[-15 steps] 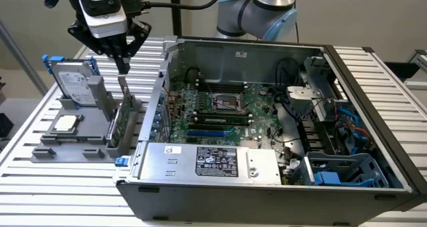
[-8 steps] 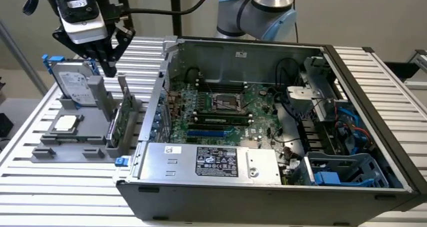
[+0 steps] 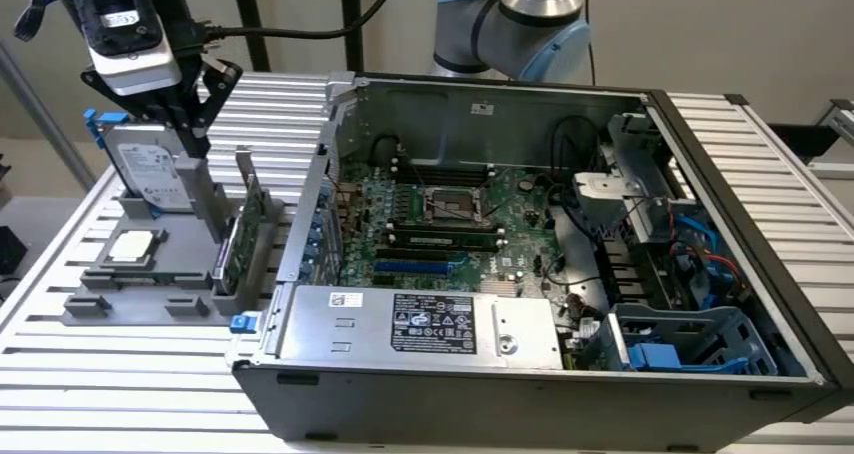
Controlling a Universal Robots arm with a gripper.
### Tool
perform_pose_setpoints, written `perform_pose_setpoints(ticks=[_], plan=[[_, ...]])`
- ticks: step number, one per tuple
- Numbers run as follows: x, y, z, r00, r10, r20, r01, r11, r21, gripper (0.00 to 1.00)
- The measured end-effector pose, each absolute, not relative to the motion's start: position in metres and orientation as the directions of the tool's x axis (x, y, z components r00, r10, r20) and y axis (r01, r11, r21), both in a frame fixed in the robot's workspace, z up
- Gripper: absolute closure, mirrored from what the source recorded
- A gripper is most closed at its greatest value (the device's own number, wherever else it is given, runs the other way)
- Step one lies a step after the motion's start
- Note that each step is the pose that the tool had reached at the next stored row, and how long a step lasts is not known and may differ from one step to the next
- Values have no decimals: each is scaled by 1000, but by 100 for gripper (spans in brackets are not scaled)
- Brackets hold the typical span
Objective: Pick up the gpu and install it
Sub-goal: 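Pick up the gpu and move the gpu toward the slot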
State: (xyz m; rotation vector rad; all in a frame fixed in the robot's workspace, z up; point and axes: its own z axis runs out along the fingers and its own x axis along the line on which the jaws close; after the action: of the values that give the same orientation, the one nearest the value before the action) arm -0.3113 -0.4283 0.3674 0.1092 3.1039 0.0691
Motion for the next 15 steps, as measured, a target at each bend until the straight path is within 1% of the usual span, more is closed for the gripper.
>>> perform_pose_setpoints(ticks=[13, 14, 15], plan=[[-311, -428, 367, -997, 71, -34, 70, 997, 46, 100], [-311, -428, 367, -997, 71, -33, 70, 997, 46, 0], [-311, -428, 367, -997, 71, -33, 69, 997, 46, 0]])
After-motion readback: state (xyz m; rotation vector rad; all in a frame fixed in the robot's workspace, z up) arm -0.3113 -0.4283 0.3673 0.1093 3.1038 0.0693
